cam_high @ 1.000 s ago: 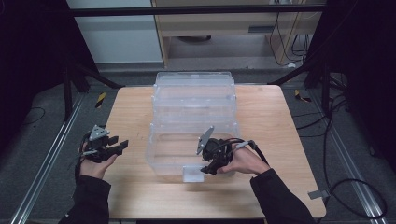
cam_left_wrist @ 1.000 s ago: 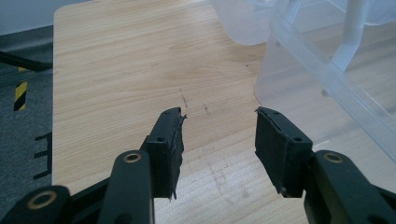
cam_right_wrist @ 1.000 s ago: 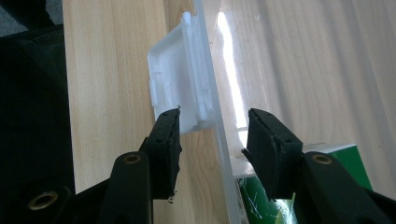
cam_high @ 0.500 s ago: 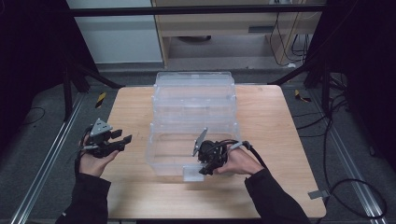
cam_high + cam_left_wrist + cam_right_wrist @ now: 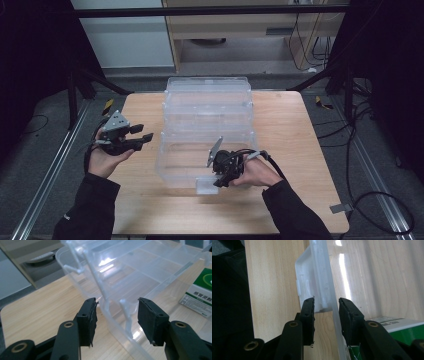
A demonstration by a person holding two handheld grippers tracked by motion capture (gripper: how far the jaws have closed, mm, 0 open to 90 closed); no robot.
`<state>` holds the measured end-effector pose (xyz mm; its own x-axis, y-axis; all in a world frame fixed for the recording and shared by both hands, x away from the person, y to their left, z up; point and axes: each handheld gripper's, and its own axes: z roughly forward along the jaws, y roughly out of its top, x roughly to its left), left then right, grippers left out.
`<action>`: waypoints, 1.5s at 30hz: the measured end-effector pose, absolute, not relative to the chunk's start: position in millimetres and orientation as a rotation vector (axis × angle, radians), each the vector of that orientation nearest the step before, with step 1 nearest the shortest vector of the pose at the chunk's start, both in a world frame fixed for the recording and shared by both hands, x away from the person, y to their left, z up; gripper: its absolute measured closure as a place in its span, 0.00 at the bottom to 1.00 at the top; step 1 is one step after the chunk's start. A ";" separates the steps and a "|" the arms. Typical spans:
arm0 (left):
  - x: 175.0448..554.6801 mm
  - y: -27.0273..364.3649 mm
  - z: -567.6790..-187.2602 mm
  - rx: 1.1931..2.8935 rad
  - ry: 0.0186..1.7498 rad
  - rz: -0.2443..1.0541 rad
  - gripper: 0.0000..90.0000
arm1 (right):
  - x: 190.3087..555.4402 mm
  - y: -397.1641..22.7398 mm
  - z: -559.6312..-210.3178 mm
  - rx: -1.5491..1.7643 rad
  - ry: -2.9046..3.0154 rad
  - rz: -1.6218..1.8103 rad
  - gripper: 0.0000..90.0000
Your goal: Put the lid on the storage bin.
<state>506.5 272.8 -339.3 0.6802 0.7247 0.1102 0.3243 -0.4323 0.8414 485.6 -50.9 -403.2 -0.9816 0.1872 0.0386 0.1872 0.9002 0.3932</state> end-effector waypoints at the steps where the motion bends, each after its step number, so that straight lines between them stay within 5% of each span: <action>1: 507.2 271.3 -337.2 2.041 0.808 0.594 0.54 | 485.4 -50.9 -403.2 0.302 3.061 0.634 0.73; 45: 584.0 201.6 -275.2 2.341 0.335 0.575 0.53 | 486.7 -55.3 -406.2 0.279 3.067 0.693 0.73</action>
<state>584.0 201.6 -275.2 0.8684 0.3868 0.3102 0.0799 -0.7266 0.6824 486.7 -55.3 -406.2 -0.9843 0.1685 0.0532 0.1750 0.8881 0.4250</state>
